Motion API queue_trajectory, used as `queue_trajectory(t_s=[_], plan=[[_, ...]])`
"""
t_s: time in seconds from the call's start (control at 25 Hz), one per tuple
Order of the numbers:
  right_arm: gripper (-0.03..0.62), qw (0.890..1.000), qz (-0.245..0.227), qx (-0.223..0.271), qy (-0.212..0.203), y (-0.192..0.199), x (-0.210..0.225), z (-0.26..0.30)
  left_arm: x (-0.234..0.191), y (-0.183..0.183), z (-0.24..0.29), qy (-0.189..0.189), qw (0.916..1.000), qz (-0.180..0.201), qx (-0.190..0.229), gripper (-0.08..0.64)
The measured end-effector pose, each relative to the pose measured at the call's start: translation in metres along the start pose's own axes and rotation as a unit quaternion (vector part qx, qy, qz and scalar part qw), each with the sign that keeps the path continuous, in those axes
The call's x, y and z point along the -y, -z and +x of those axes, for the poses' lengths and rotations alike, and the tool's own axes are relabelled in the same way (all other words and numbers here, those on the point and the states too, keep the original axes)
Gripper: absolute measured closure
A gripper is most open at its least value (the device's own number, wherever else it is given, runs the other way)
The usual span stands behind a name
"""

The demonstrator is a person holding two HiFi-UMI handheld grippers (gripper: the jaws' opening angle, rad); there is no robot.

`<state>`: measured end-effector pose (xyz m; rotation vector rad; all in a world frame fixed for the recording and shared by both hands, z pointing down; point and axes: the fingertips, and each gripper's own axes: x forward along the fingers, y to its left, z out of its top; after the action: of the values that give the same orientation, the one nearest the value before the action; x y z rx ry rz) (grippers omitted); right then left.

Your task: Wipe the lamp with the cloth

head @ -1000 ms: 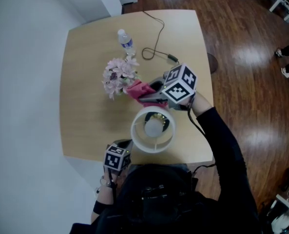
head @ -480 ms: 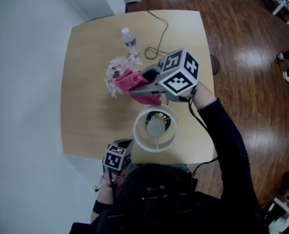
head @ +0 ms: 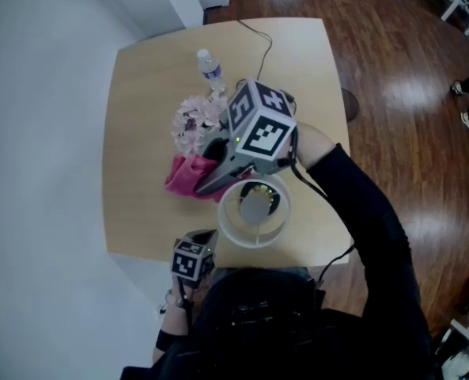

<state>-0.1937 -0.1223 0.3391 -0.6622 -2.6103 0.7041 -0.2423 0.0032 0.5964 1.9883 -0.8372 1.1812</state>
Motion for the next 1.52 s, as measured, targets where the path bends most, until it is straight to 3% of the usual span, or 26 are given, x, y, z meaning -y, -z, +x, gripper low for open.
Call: queue_trajectory(t_s=[0.12, 0.4, 0.72, 0.92, 1.08, 1.2, 1.4, 1.52], plan=[[0.474, 1.000, 0.016, 0.001, -0.013, 0.015, 0.009, 0.005, -0.002, 0.003, -0.001, -0.003, 1.0000, -0.005, -0.004, 0.560], [0.474, 0.999, 0.035, -0.015, 0.027, 0.052, 0.046, 0.011, -0.001, 0.011, -0.004, -0.006, 0.9999, -0.005, -0.012, 0.560], [0.474, 0.992, 0.061, -0.050, 0.095, 0.095, 0.092, 0.007, -0.003, 0.018, -0.003, -0.011, 0.9997, -0.005, -0.020, 0.560], [0.474, 0.978, 0.083, -0.093, 0.165, 0.125, 0.120, -0.011, -0.002, 0.017, -0.005, -0.009, 0.9998, 0.002, -0.020, 0.560], [0.474, 0.971, 0.082, -0.071, 0.213, 0.113, 0.114, -0.042, -0.002, 0.007, -0.005, -0.006, 0.9997, 0.018, -0.012, 0.560], [0.474, 0.957, 0.067, -0.055, 0.275, 0.092, 0.096, -0.075, 0.002, -0.004, -0.005, 0.004, 0.9993, 0.038, -0.003, 0.560], [0.474, 0.912, 0.071, -0.014, 0.404, 0.074, 0.043, -0.131, 0.012, -0.032, -0.010, 0.026, 0.9957, 0.087, 0.020, 0.560], [0.474, 0.890, 0.075, 0.025, 0.450, 0.077, 0.002, -0.144, 0.017, -0.044, -0.009, 0.040, 0.9916, 0.119, 0.031, 0.560]])
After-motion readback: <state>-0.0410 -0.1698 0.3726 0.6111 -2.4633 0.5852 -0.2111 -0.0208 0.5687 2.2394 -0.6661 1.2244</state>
